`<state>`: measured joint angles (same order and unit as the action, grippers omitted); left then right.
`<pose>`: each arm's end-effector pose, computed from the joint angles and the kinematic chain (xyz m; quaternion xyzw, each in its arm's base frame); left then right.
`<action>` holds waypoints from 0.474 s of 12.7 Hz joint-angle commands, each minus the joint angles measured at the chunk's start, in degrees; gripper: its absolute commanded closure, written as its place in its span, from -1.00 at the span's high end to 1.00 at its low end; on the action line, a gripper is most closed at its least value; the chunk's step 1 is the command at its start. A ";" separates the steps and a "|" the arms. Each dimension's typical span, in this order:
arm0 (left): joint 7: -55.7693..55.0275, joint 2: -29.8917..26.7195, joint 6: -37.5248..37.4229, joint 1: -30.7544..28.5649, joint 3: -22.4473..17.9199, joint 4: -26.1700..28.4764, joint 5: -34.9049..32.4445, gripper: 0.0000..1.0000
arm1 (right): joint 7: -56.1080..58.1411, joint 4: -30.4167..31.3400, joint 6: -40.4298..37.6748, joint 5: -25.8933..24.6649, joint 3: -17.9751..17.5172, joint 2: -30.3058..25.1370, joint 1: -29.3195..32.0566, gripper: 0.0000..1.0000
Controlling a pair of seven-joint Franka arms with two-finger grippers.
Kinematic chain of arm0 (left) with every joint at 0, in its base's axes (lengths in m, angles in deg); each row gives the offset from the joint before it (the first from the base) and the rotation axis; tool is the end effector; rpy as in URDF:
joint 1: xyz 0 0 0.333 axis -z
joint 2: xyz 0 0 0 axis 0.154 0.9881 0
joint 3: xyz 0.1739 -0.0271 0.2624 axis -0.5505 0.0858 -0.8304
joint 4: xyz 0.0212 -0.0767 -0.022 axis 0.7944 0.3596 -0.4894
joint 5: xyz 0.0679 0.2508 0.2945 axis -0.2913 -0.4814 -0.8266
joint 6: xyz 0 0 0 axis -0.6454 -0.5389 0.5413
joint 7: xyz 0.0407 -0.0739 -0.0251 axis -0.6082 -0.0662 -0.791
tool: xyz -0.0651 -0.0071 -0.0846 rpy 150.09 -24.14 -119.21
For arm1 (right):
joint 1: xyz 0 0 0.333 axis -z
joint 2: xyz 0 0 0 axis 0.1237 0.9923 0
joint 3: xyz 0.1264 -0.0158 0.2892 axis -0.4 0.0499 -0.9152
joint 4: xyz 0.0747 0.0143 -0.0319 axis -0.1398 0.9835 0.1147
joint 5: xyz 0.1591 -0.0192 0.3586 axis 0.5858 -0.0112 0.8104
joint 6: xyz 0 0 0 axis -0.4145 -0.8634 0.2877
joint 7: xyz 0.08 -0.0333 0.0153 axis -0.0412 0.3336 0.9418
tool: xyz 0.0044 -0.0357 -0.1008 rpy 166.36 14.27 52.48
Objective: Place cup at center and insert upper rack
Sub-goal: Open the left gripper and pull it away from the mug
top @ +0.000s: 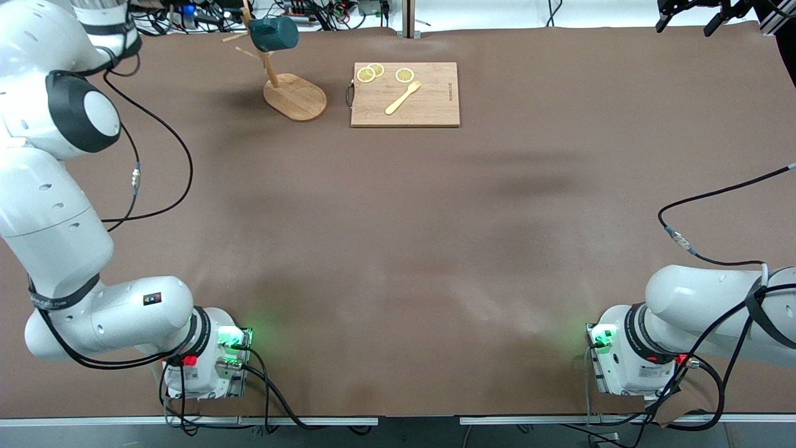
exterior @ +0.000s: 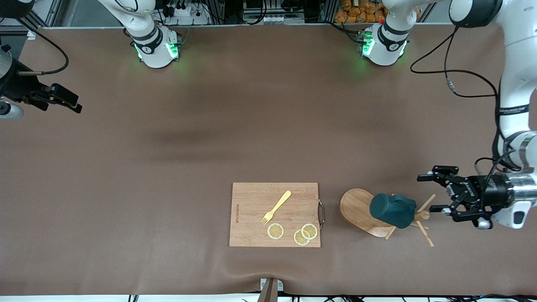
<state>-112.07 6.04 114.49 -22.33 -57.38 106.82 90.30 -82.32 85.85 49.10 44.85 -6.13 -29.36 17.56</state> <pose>0.7249 0.0220 0.4202 0.6396 0.3990 -0.3468 0.5581 0.5274 -0.0015 0.6072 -0.9983 0.0551 0.0123 0.0173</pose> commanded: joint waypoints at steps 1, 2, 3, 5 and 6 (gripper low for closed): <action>-0.64 -6.39 -0.29 0.28 0.22 1.59 -5.98 1.00 | -0.55 0.85 0.52 0.94 -0.02 -0.83 -0.05 1.00; -0.29 -8.32 -0.29 0.72 0.31 1.68 -9.05 1.00 | -0.55 0.85 0.43 0.86 -0.02 -0.83 -0.14 1.00; -0.20 -9.65 -0.29 1.07 0.49 1.68 -11.78 1.00 | -0.55 0.85 0.52 0.86 -0.02 -0.83 0.20 1.00; -0.03 -12.02 -0.29 1.95 1.36 1.68 -17.75 1.00 | -0.46 0.85 0.52 0.86 -0.02 -0.74 0.38 1.00; 1.02 -13.25 -0.29 2.65 2.85 1.68 -22.48 1.00 | -0.54 0.85 0.43 0.86 -0.02 -0.83 -0.05 1.00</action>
<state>-112.04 -4.14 114.10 -20.61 -55.97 106.84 73.75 -82.32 86.04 49.18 44.85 -6.10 -29.36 17.57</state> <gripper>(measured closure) 0.000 0.000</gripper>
